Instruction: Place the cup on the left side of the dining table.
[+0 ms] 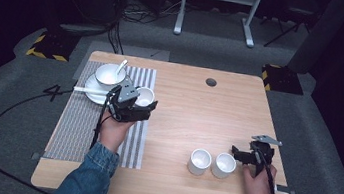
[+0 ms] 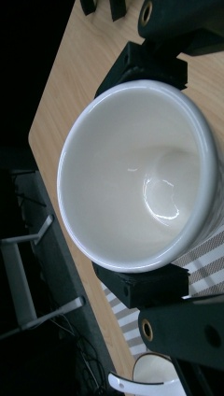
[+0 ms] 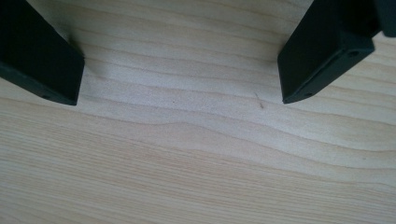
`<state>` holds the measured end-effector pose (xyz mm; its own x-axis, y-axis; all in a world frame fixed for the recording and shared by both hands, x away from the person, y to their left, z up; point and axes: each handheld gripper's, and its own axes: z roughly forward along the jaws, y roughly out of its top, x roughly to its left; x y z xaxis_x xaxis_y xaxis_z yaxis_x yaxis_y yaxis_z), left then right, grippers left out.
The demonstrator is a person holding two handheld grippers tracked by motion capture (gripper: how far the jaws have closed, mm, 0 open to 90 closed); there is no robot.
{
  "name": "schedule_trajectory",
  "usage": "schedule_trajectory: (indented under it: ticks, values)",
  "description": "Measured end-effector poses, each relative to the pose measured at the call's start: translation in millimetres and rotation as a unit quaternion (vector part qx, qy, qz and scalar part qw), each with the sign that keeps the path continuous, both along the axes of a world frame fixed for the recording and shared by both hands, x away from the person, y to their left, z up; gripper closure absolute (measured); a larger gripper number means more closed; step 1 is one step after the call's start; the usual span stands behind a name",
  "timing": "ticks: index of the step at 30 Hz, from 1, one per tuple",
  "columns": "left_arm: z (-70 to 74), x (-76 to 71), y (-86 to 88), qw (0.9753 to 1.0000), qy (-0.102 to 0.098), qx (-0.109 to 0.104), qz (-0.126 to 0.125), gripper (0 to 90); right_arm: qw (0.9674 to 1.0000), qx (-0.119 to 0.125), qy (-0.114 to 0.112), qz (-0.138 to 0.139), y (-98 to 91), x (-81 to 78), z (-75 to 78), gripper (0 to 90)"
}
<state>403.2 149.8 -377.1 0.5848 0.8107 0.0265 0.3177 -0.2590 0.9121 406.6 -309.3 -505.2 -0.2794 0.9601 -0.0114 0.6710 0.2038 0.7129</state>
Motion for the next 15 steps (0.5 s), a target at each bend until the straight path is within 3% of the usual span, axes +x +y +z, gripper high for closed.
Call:
schedule_trajectory:
  ticks: [4, 9, 13, 15]
  values:
    - [-6.2, 8.9, 4.9, 0.9999, 0.008, 0.002, 0.014, 27.2, 1.0000, 0.000, 0.000, 0.000, 0.1, 0.0, 0.0, 0.4]
    - [-17.3, 21.4, 11.7, 0.9991, 0.013, -0.017, 0.037, 27.2, 1.0000, 0.000, 0.000, 0.000, 0.0, 0.0, 0.0, 0.4]
    - [-28.4, 29.4, 16.8, 0.9984, 0.025, -0.012, 0.049, 27.2, 1.0000, 0.000, 0.000, 0.000, 0.0, 0.0, 0.0, 0.4]
    - [-37.6, 35.3, 19.9, 0.9977, 0.039, -0.005, 0.054, 27.2, 1.0000, 0.000, 0.000, 0.000, 0.0, 0.0, 0.0, 0.4]
